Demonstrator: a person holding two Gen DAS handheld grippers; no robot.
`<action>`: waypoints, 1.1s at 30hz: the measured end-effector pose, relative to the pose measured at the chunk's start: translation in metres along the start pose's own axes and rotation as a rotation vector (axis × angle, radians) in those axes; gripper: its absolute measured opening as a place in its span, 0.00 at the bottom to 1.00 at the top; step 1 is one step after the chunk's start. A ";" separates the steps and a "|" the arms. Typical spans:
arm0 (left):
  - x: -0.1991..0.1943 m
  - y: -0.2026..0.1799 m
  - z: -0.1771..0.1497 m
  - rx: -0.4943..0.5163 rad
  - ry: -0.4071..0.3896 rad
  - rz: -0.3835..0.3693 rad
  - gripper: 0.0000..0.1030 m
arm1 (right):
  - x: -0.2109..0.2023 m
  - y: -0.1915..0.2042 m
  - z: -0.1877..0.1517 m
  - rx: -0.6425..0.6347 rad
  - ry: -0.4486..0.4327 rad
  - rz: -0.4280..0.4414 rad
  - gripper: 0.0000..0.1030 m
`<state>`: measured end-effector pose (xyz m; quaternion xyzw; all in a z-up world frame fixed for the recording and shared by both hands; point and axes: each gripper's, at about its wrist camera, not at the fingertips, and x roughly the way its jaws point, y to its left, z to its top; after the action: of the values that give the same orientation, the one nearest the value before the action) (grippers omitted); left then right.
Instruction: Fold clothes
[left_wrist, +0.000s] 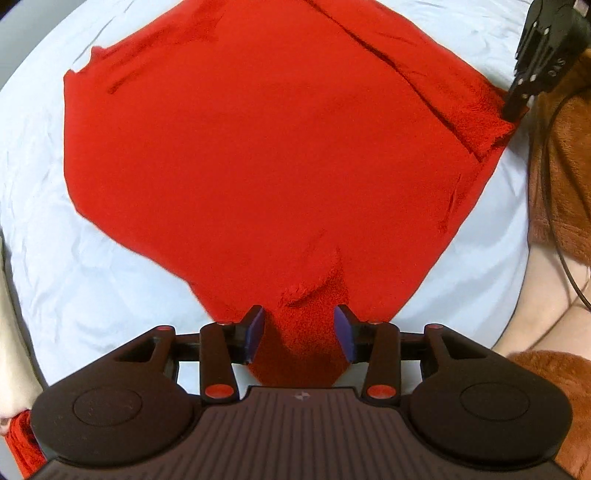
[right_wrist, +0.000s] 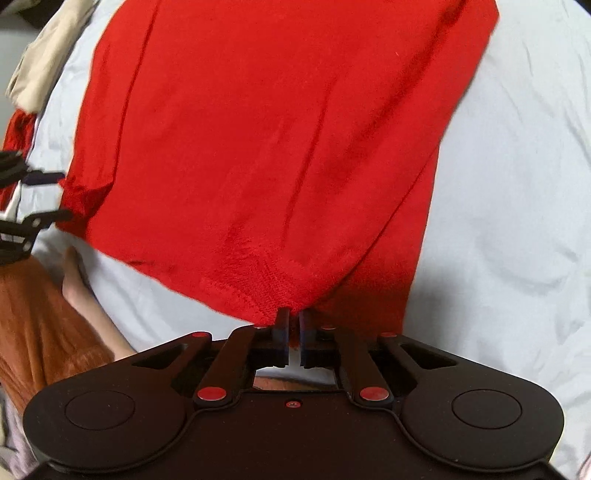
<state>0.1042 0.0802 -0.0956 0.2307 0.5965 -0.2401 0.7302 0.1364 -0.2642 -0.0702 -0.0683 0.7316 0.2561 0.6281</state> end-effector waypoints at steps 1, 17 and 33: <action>0.003 -0.006 0.002 0.009 -0.011 -0.009 0.39 | -0.001 0.002 -0.001 -0.009 0.002 -0.009 0.04; 0.029 -0.051 0.009 0.165 0.119 -0.077 0.08 | -0.007 -0.017 -0.017 0.037 0.030 -0.054 0.04; 0.008 -0.046 0.029 0.098 0.093 -0.074 0.30 | -0.051 -0.031 -0.010 0.061 -0.110 -0.126 0.35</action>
<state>0.0984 0.0260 -0.1003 0.2551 0.6255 -0.2849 0.6801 0.1512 -0.3064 -0.0292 -0.0809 0.6975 0.1971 0.6841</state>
